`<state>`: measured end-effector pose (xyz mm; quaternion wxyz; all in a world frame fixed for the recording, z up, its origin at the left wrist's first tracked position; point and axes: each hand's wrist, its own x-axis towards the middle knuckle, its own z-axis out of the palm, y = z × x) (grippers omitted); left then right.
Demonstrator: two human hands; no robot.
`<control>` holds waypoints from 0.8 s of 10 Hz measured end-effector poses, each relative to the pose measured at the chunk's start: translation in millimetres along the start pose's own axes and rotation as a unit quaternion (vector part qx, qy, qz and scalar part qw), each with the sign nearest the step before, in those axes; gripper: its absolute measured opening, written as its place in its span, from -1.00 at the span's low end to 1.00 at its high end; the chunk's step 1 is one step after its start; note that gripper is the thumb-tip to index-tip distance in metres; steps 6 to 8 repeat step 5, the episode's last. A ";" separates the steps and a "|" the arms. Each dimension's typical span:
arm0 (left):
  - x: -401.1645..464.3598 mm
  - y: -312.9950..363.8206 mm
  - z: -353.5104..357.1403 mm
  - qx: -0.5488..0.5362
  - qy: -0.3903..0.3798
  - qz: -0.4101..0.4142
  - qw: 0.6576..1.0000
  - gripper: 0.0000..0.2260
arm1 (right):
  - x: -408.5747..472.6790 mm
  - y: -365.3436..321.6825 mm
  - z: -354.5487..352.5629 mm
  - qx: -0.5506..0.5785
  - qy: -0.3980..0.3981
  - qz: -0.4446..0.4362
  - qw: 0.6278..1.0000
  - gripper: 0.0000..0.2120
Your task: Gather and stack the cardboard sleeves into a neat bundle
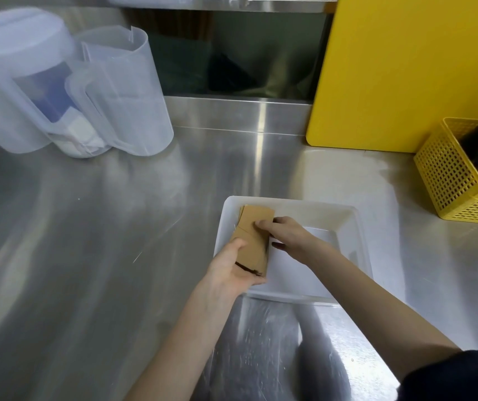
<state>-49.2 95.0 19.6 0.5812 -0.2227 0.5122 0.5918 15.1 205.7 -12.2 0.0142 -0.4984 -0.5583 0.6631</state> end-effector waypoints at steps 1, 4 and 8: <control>-8.8 1.2 0.1 0.014 -0.018 -0.001 1.000 -0.60 | -1.8 1.3 -4.3 -0.020 0.018 0.000 1.000 -0.56; -41.7 -2.9 6.2 0.023 -0.072 0.020 0.997 -0.66 | -25.4 -1.7 -18.7 -0.062 0.049 -0.028 0.996 -0.38; -58.7 -5.2 10.8 0.041 -0.082 0.025 0.996 -0.87 | -42.8 -6.4 -25.4 -0.088 0.081 -0.051 0.991 -0.39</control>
